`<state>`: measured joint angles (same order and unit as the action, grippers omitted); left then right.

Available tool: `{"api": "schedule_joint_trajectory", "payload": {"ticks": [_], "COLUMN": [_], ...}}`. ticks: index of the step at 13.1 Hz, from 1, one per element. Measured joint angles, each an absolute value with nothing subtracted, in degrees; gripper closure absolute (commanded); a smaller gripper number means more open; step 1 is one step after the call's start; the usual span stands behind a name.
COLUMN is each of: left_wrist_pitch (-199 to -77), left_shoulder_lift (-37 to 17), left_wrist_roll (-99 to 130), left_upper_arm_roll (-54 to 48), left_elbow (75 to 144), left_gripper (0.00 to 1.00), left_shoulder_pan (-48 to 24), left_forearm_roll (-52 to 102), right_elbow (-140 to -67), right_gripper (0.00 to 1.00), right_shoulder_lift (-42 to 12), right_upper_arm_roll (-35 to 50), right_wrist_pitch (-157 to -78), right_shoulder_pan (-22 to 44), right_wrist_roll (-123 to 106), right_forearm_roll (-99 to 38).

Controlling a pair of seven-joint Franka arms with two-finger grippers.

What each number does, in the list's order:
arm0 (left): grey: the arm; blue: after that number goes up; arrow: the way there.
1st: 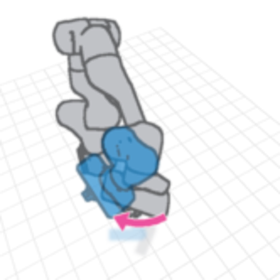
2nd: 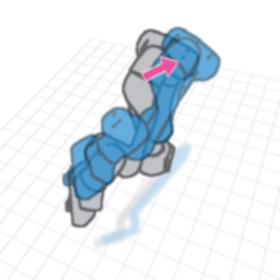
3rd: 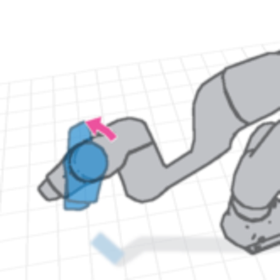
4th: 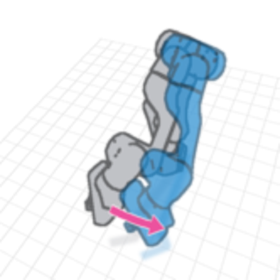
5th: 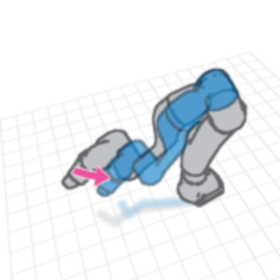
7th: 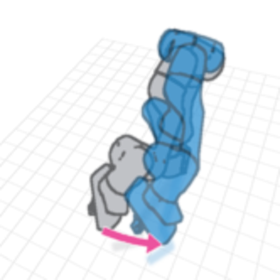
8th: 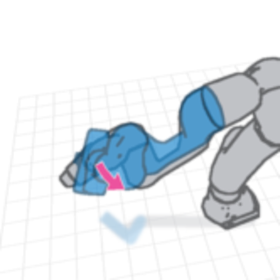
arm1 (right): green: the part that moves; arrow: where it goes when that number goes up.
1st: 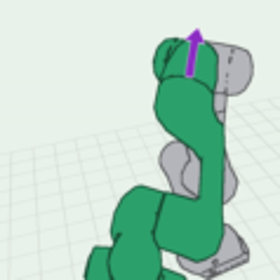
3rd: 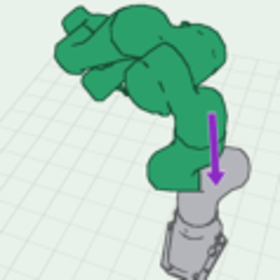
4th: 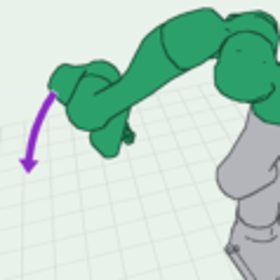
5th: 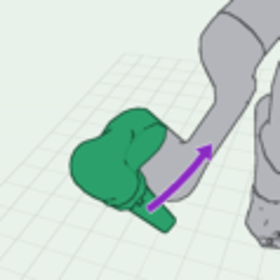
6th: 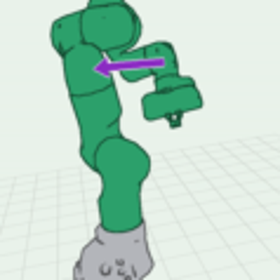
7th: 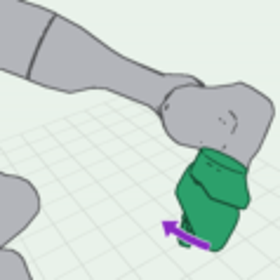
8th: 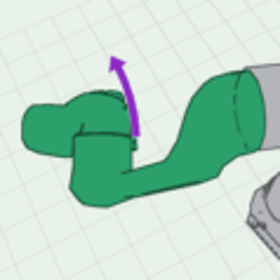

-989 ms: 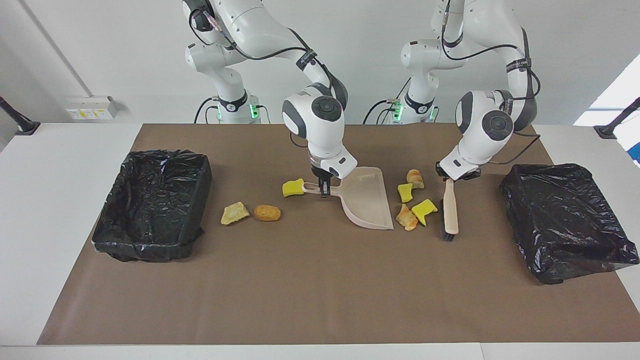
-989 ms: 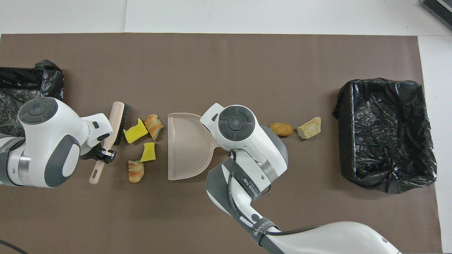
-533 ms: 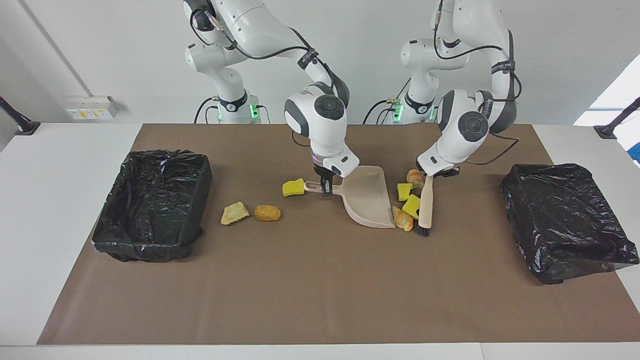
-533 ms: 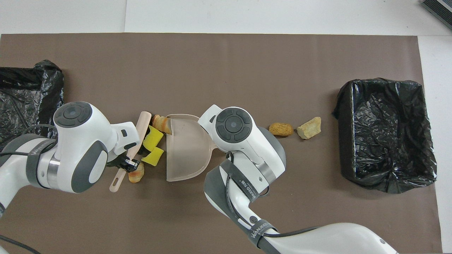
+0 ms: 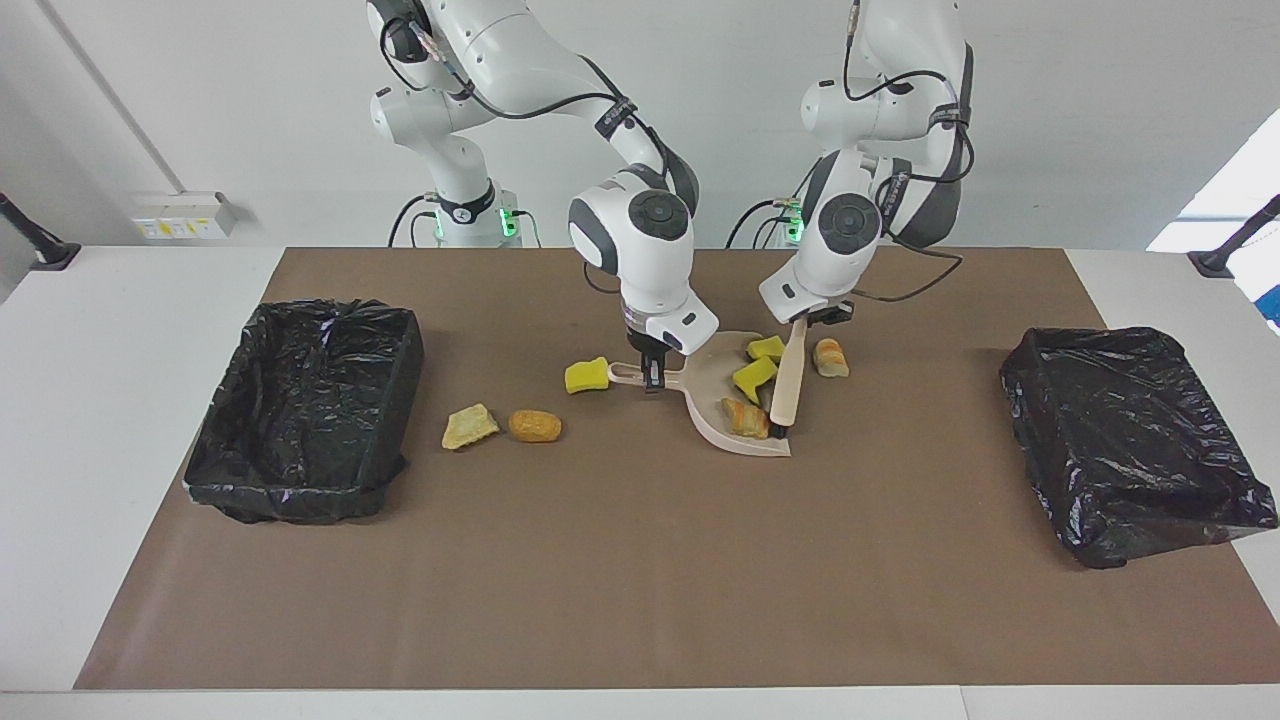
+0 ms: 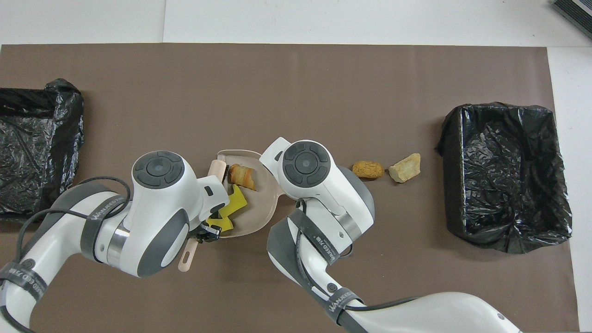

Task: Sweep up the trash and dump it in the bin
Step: 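Sweep the sponge pieces into the dustpan with the left gripper's brush, then sweep the remaining chunks into the dustpan with the left gripper's brush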

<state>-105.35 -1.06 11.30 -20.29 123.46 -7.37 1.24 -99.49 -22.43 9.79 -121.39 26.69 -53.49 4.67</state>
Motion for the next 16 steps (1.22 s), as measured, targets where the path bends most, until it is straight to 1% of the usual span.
{"api": "schedule_joint_trajectory", "payload": {"ticks": [4, 7, 10, 13, 14, 16], "left_wrist_pitch": [-103.7, -100.8, -100.5, -105.3, -106.8, -108.3], "left_shoulder_lift": [1.2, 3.1, 7.1, 13.9, 15.8, 17.8], "left_wrist_roll": [29.3, 37.4, 41.8, 43.3, 44.2, 45.2], "left_upper_arm_roll": [-20.9, -20.7, -20.1, -19.6, -19.4, -19.4], "left_elbow": [122.2, 123.5, 130.5, 141.0, 143.5, 145.8], "left_gripper": [1.00, 1.00, 1.00, 1.00, 1.00, 1.00], "left_shoulder_pan": [-8.1, -8.1, -8.0, -7.8, -7.3, -5.9], "left_forearm_roll": [1.2, 1.2, 1.1, 1.1, 1.1, 1.1], "right_elbow": [-99.5, -99.6, -99.6, -99.6, -99.6, -99.6], "right_gripper": [1.00, 1.00, 1.00, 1.00, 1.00, 1.00], "right_shoulder_lift": [-22.4, -22.4, -22.4, -22.4, -22.4, -22.4], "right_upper_arm_roll": [9.8, 9.8, 9.8, 9.8, 9.8, 9.8], "right_wrist_pitch": [-121.4, -121.4, -121.4, -121.4, -121.4, -121.4], "right_shoulder_pan": [26.7, 26.7, 26.7, 26.7, 26.7, 26.7], "right_wrist_roll": [-53.5, -53.5, -53.5, -53.5, -53.5, -53.5], "right_forearm_roll": [4.7, 4.7, 4.7, 4.7, 4.7, 4.7]}}
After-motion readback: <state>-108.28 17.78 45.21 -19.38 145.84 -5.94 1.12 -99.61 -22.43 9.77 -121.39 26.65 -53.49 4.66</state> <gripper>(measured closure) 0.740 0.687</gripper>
